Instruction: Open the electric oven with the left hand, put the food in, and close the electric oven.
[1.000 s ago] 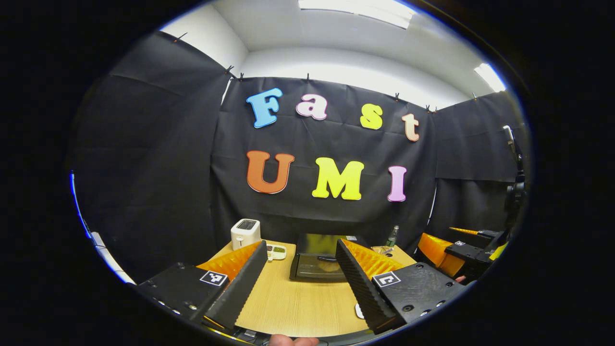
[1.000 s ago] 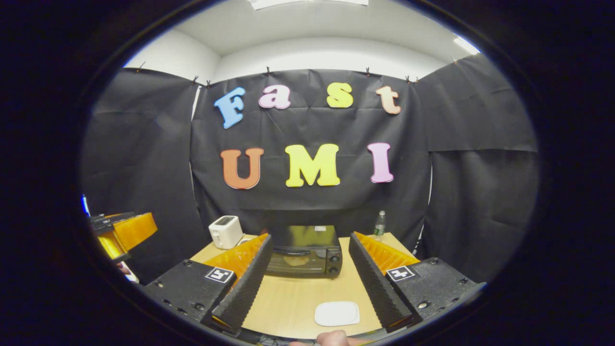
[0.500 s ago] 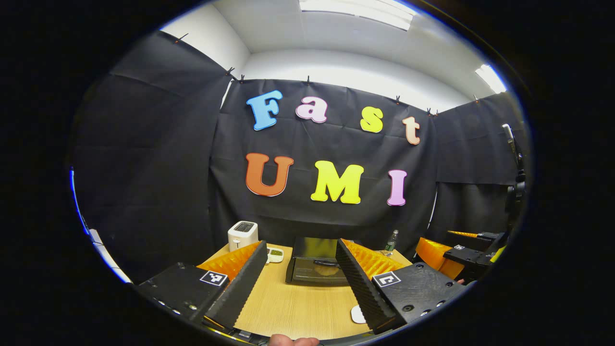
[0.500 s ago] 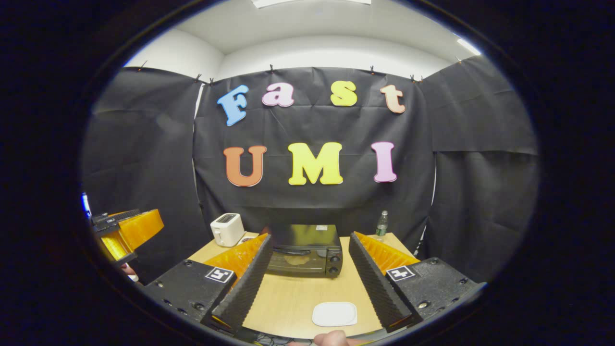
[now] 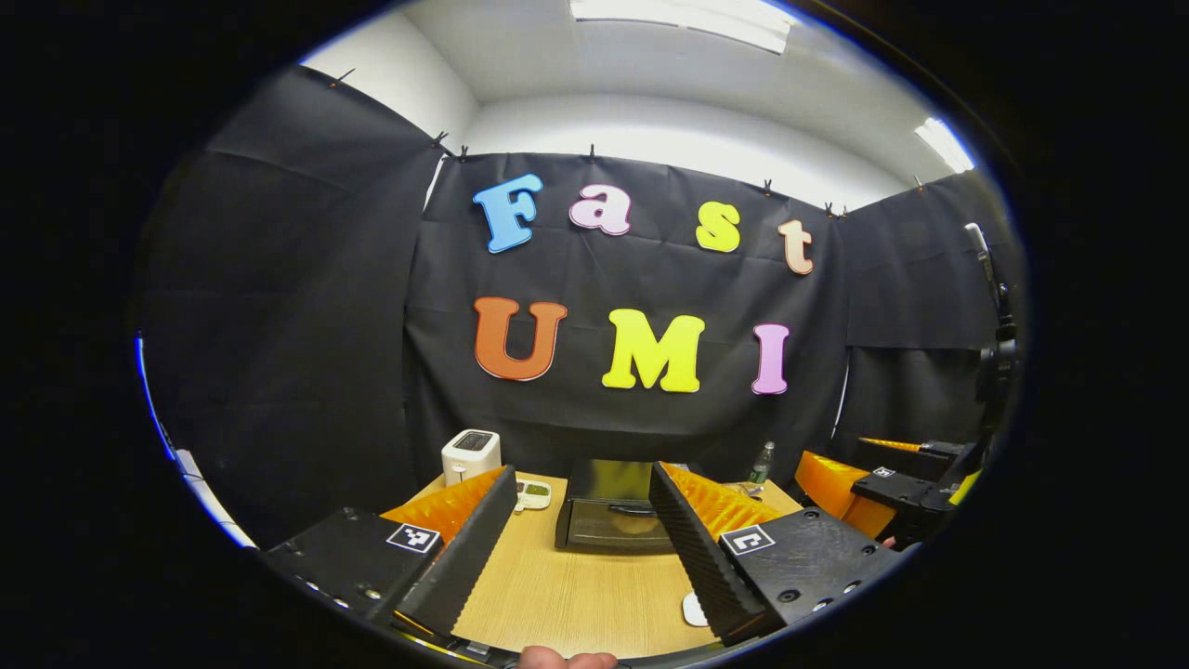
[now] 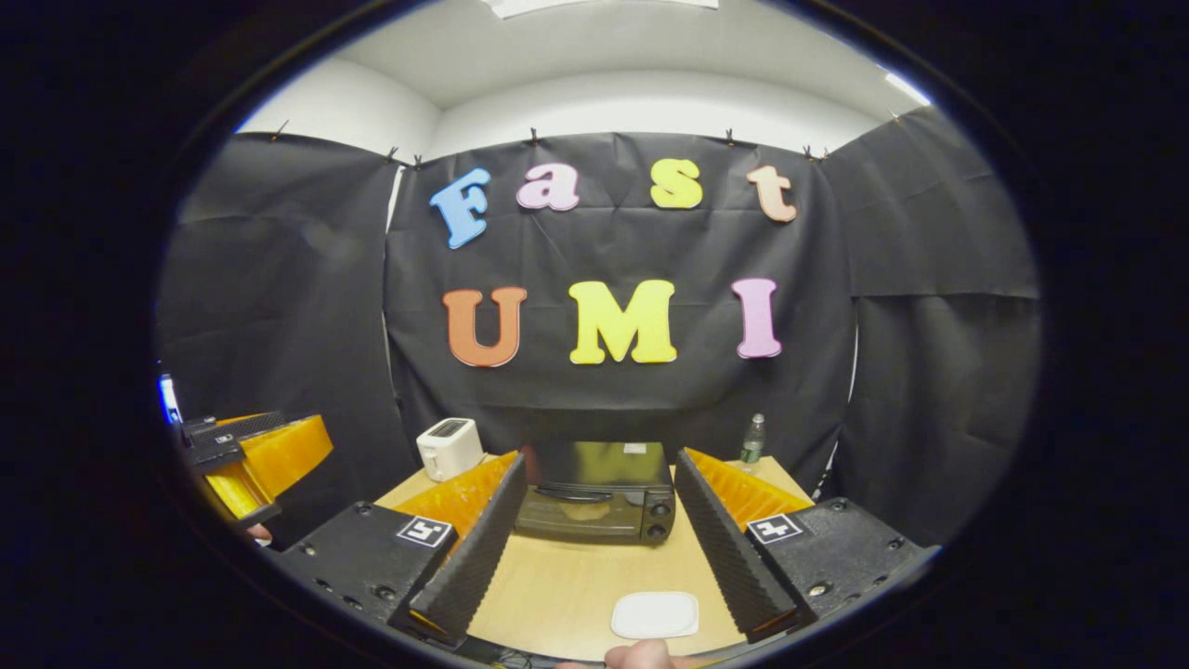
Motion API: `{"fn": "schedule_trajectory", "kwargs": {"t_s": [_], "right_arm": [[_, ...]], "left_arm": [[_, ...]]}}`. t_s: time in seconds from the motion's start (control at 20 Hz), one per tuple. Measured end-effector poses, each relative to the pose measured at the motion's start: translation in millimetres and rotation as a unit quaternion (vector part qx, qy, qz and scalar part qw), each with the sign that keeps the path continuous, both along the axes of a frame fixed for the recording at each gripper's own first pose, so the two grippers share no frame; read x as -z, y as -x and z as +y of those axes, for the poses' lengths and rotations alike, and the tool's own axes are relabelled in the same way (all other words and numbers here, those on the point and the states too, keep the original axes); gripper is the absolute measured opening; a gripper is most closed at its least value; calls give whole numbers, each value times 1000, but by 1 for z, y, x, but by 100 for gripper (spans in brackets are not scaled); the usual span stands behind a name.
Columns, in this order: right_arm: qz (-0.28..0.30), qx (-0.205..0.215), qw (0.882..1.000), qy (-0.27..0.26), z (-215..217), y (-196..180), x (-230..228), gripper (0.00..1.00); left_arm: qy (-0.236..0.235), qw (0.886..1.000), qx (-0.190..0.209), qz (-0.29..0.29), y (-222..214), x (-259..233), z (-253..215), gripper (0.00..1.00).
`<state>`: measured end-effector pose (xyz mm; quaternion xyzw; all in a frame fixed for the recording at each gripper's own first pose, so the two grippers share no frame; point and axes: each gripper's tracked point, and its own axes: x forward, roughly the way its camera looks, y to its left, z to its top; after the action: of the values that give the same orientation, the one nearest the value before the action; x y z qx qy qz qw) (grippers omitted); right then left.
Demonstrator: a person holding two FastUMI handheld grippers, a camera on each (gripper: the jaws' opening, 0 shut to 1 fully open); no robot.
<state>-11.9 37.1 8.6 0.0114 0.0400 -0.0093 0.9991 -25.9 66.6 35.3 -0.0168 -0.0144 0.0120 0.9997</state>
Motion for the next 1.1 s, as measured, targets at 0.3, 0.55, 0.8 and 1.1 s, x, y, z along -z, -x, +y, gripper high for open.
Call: {"fn": "schedule_trajectory", "kwargs": {"t_s": [0.3, 0.55, 0.8, 1.1], "right_arm": [[-1, 2, 1000, -5, -4, -7, -1, 96], [0, 1, 1000, -11, -5, -11, 0, 96], [-1, 0, 1000, -14, -8, -14, 2, 96], [-5, -2, 1000, -16, -11, -14, 0, 96]], "left_arm": [[-6, 1000, 1, 2, -5, -2, -3, 94], [-8, 1000, -1, 4, -8, -2, -4, 94], [-12, 1000, -4, 5, -9, -1, -5, 94], [-12, 1000, -7, 3, -8, -2, -7, 94]]}}
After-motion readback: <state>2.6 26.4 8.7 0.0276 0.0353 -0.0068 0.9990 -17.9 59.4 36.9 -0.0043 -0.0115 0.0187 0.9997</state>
